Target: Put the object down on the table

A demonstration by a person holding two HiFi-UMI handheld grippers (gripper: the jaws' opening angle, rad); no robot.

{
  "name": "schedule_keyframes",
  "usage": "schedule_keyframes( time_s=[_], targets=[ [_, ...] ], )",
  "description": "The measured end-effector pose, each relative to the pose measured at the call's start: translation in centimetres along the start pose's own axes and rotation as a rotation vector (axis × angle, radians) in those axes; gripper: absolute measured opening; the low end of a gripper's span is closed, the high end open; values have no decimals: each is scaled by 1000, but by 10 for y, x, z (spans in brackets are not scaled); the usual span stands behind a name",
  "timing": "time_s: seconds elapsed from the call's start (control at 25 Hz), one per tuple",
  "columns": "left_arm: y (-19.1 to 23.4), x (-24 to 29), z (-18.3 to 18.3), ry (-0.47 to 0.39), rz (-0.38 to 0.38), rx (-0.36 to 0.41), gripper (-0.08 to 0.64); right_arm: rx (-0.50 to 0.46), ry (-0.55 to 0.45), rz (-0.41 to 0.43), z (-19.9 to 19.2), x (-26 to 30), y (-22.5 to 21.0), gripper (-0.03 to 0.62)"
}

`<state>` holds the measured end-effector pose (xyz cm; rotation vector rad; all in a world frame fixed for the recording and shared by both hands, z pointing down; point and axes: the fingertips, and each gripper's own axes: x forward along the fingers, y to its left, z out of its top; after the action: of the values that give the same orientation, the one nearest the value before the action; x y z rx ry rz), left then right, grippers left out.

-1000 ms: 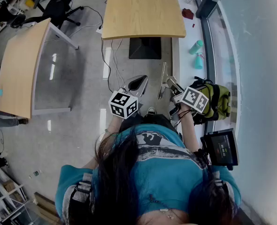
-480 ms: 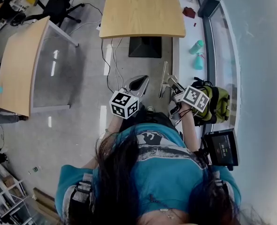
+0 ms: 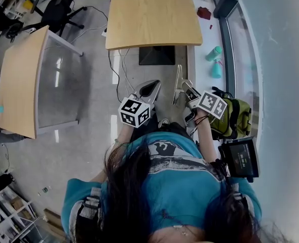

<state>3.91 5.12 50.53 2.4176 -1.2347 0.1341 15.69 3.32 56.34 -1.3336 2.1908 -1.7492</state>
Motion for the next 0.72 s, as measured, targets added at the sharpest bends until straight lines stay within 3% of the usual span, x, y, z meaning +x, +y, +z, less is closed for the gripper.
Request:
schedule_keyframes(
  time_s=[0.32, 0.72],
  targets=[
    [83, 26, 44, -2, -37, 20, 2, 15, -36, -12, 32, 78, 34, 91],
    [189, 35, 89, -26, -64, 12, 2, 29, -48, -14, 44, 175, 86, 91]
  ],
)
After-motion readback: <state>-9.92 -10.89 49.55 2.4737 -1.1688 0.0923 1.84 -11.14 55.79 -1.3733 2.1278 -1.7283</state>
